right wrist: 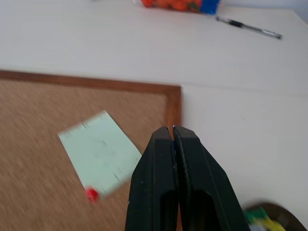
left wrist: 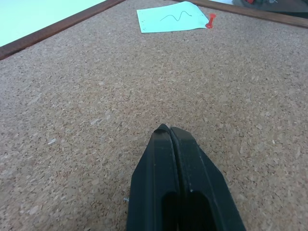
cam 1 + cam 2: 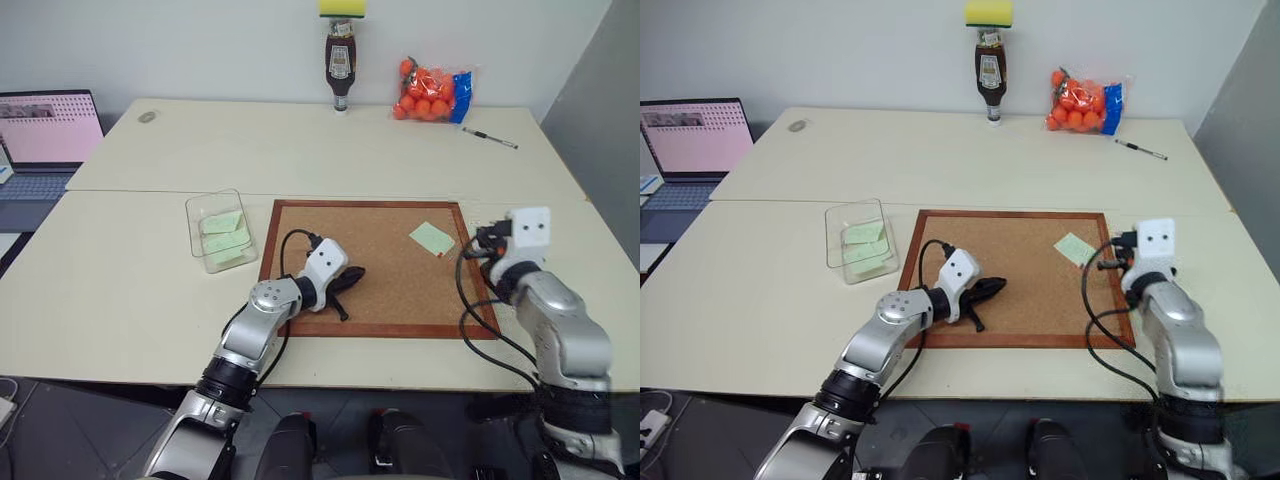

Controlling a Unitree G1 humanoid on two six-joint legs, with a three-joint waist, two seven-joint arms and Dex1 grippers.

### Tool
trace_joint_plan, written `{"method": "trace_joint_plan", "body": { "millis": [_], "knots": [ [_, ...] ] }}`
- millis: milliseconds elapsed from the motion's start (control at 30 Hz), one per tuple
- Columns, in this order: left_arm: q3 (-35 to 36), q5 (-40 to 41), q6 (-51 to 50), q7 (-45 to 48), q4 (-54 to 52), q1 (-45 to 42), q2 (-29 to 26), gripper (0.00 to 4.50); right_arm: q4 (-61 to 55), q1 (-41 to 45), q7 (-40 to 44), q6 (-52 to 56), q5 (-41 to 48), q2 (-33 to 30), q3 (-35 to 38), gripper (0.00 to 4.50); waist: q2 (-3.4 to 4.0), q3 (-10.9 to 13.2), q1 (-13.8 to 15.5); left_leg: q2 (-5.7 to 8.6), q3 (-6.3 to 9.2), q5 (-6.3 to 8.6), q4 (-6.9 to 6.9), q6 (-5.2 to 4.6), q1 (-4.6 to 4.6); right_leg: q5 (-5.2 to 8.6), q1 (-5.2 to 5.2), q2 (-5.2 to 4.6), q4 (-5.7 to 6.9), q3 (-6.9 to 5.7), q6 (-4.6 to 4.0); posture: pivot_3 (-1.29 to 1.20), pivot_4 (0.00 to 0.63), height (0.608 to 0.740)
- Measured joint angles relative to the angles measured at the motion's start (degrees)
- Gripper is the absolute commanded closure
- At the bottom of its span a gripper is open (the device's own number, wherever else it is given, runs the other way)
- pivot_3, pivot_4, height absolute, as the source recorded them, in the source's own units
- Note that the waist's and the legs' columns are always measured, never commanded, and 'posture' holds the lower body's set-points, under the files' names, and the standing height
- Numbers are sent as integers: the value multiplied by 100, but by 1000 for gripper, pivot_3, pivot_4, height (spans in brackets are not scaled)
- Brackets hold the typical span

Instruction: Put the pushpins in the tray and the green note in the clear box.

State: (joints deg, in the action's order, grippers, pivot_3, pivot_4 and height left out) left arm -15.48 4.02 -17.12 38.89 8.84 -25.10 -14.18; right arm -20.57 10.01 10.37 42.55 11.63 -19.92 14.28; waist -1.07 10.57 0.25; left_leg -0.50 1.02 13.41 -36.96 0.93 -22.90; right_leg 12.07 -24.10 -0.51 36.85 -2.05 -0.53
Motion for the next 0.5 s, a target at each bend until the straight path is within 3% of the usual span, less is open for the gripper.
{"method": "trace_joint_plan", "body": {
  "millis": [233,500],
  "knots": [
    [10,-59,-1,-25,21,11,-27,4500,-216,-524,-83,255,-81,-164,244,4437,0,0,-38,-8,14,0,-5,0,11,19,2,-23,0,-7,-32,0,150,740],
    [6,-57,20,48,15,-3,-9,4500,91,-558,-141,158,-173,-165,231,4437,1,0,-34,4,3,0,-1,0,4,3,2,-11,0,-9,-4,0,150,740]
  ]
}}
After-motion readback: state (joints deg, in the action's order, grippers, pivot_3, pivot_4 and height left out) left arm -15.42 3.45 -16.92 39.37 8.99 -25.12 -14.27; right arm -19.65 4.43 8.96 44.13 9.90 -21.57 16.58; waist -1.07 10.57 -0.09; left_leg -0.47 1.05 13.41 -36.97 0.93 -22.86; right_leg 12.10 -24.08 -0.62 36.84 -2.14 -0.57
